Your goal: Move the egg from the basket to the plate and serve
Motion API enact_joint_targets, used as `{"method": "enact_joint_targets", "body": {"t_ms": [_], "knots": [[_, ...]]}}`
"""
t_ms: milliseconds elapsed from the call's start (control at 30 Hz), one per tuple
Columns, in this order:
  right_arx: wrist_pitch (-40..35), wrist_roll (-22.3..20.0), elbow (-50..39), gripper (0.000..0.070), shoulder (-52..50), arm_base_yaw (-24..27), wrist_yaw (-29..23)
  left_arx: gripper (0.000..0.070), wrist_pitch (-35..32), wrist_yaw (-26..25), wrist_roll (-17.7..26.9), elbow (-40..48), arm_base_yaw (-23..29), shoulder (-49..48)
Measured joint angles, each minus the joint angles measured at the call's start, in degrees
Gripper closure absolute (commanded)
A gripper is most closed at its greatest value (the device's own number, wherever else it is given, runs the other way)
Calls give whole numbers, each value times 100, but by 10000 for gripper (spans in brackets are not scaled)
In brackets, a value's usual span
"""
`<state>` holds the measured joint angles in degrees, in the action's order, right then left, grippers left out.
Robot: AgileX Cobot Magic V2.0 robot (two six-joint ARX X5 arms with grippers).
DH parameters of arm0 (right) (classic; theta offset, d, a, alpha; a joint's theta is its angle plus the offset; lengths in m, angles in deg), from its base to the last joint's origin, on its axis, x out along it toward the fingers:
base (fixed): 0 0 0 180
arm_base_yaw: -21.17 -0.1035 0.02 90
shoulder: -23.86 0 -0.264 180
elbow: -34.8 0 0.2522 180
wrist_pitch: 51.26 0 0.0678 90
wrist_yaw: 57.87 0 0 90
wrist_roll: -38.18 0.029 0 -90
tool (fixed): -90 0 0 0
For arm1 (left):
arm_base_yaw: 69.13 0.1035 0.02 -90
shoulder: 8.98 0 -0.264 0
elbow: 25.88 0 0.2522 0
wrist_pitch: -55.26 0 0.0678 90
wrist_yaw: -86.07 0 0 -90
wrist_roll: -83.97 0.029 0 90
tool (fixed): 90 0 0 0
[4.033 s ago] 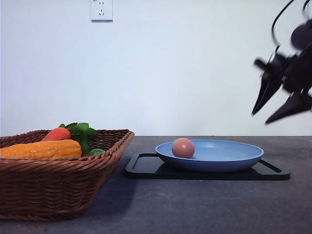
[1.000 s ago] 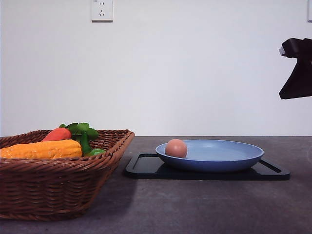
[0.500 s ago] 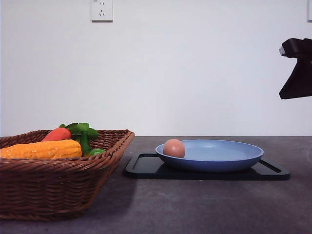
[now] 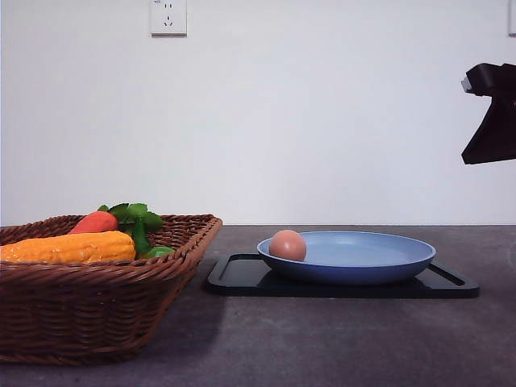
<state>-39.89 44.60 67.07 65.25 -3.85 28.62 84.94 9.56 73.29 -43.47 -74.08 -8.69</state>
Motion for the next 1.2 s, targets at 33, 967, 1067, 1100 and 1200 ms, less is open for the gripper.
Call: {"method": "enact_joint_targets", "body": {"t_ms": [33, 967, 1067, 1100, 1200], "knots": [[85, -2, -1, 700, -189, 15, -64, 700, 0, 0, 0, 0, 1, 0], [901, -145, -1760, 700, -3852, 1801, 234, 700, -7, 0, 0, 0, 2, 0], [900, -142, -1760, 700, -3852, 1801, 218, 700, -7, 0, 0, 0, 2, 0], [900, -142, -1760, 700, -3852, 1801, 217, 700, -7, 0, 0, 0, 0, 0], [900, -142, -1760, 700, -3852, 1801, 216, 700, -7, 0, 0, 0, 0, 0]]}}
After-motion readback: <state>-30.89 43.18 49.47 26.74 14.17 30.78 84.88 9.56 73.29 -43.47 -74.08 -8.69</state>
